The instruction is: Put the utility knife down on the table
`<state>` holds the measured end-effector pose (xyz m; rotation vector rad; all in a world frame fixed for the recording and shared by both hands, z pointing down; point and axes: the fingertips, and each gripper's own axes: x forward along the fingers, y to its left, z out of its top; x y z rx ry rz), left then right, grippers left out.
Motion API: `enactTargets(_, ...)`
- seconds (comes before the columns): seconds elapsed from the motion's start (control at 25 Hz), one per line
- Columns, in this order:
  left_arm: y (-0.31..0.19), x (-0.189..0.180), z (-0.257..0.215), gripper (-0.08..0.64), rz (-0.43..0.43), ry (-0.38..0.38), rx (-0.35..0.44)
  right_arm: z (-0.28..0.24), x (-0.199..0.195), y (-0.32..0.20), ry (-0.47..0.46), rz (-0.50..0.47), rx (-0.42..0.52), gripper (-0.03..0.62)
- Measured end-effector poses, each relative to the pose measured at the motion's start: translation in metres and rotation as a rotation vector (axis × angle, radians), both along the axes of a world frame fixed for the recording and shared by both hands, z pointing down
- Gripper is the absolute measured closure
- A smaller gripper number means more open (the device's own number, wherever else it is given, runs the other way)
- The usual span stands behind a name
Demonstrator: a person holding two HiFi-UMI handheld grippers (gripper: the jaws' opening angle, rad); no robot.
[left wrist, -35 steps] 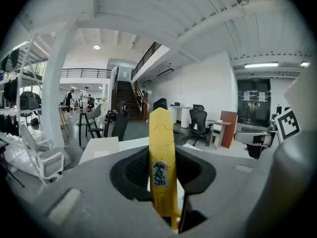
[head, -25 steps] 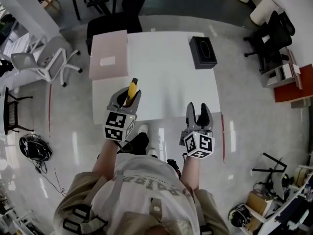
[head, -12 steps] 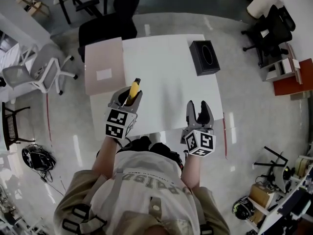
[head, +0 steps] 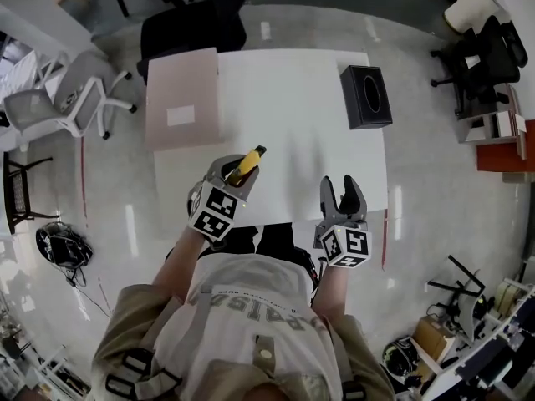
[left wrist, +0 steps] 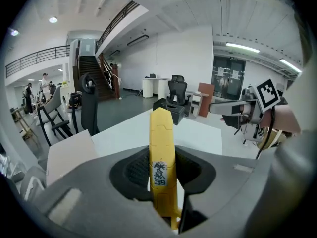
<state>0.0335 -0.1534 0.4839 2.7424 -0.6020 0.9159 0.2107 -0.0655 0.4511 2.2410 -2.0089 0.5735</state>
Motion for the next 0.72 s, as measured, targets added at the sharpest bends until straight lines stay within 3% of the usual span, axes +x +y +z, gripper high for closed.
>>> enactTargets(0.12,0.006,0.011,0.014,0.451,0.037,-0.057,-0.003,0.008,-0.001,-0.012,-0.019,-0.118,-0.011,0.362)
enactTargets(0.32,0.017,0.024,0.031,0.451,0.101,-0.152,0.005,0.011,-0.024,-0.028,-0.030,-0.449,-0.030,0.362)
enactTargets(0.52,0.025,0.036,0.048,0.450,0.181,-0.247,0.014,0.015,-0.042,-0.042,0.037,-0.735,-0.073,0.362)
enactTargets(0.72,0.036,0.042,0.065,0.451,0.274,-0.344,0.018,0.027,-0.073,-0.044,0.165,-1.038,-0.147,0.362)
